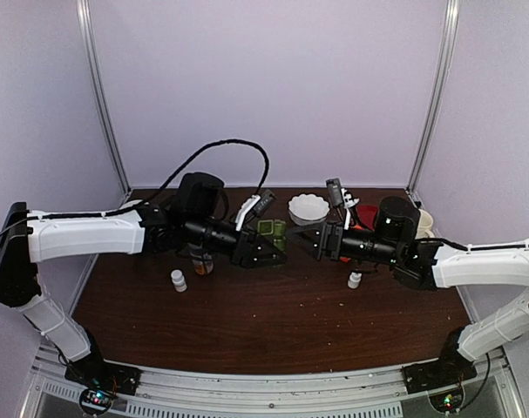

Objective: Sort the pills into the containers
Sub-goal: Open the lid of the pill container.

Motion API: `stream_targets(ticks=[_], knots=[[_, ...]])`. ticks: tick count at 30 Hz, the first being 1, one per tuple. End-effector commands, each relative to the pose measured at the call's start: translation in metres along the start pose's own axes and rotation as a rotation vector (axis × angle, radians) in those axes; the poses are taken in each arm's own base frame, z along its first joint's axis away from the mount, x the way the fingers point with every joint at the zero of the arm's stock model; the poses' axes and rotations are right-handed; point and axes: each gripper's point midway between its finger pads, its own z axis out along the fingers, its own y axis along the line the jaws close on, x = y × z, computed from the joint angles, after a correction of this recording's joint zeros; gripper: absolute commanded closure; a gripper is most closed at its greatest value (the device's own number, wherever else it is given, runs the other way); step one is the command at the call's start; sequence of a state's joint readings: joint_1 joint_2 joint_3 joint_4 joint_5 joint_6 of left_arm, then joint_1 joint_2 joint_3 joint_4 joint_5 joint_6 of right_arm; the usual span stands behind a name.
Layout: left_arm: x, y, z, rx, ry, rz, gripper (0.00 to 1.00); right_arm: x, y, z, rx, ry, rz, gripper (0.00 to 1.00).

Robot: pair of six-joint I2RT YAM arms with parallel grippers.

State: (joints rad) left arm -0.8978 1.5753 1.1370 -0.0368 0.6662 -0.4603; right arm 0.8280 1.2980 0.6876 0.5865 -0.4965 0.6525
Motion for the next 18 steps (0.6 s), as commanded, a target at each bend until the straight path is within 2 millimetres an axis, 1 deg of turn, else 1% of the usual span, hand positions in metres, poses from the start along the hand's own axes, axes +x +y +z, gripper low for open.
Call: stream_targets(ticks=[1,5,9,12,15,18], knots=[[-0.01,-0.004,0.0,-0.032,-0.007,0.062,0.63,-0.003,-0.001,0.001,0.058,0.014,-0.065,0.09],[-0.008,-0.006,0.006,-0.025,0.009,0.072,0.63,-0.001,0.006,0.006,0.026,0.023,-0.069,0.08],[-0.007,-0.019,0.01,0.023,0.021,0.098,0.63,0.001,0.013,0.011,-0.024,0.029,-0.056,0.03],[-0.007,-0.024,0.011,0.041,0.025,0.107,0.63,-0.002,0.025,0.012,-0.096,0.016,-0.045,0.02],[-0.007,-0.025,0.011,0.045,0.027,0.106,0.63,-0.002,0.031,0.014,-0.138,0.017,-0.027,0.07],[-0.006,-0.024,0.011,0.041,0.027,0.104,0.63,-0.001,0.03,0.015,-0.142,0.02,-0.02,0.18]])
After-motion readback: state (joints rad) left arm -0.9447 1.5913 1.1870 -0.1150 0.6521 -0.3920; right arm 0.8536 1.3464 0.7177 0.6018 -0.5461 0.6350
